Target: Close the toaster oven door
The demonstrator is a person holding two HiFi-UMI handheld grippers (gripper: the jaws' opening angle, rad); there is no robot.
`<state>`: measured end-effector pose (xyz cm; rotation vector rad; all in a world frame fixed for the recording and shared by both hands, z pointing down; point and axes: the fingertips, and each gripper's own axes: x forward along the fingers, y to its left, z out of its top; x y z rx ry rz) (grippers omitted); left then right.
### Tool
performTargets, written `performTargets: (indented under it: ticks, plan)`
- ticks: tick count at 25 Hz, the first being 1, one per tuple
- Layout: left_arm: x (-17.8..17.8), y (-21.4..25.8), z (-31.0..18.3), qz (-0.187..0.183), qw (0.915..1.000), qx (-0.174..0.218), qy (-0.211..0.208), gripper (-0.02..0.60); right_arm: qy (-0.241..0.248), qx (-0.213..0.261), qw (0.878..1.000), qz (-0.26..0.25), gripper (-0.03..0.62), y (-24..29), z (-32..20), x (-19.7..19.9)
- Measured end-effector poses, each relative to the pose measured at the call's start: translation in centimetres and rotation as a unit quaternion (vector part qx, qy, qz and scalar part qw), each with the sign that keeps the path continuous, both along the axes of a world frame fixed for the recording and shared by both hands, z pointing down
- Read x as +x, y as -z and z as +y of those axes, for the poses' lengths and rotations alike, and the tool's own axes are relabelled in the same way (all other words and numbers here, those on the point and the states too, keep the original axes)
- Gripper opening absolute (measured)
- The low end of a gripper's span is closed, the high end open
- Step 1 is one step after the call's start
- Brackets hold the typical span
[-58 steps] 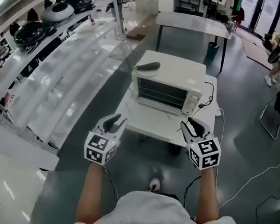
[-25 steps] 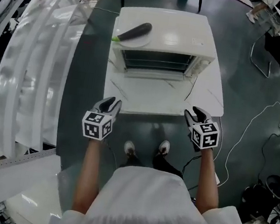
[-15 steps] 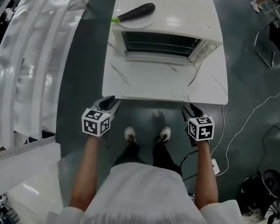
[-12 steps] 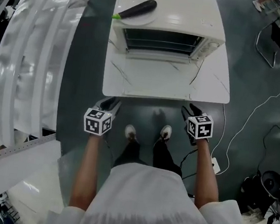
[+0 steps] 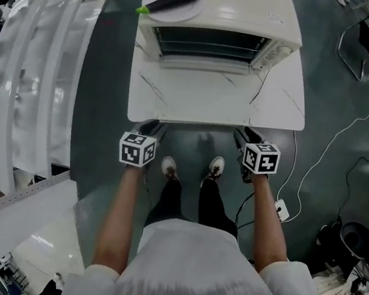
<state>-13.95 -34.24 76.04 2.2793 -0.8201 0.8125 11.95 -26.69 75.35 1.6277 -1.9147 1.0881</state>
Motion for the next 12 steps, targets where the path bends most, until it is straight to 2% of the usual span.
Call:
performTargets:
  ticks: [3,5,9,12]
  plan:
    - [0.7,-0.7,-0.5,-0.001,0.9999,-0.002,0.011,0.118,-0.032,0.005,0.999,-0.025,0.156,-0.4,-0.5,0.5]
    - [0.9,-0.8,-0.6,0.003,0.9998,-0.005,0.02,0.118,-0.04,0.004,0.999,-0.024,0.156,-0.6,-0.6,0.7]
    - [0.9,-0.7,-0.6,0.005,0.9997,-0.004,0.022,0.109,-0.038,0.004,0.999,-0.015,0.155,-0.6,-1.0,0.7]
    - [1.1,-0.5,-0.6,0.008,0.9996,-0.004,0.025,0.094,-0.033,0.004,0.999,-0.01,0.128,-0.5,-1.4,0.5]
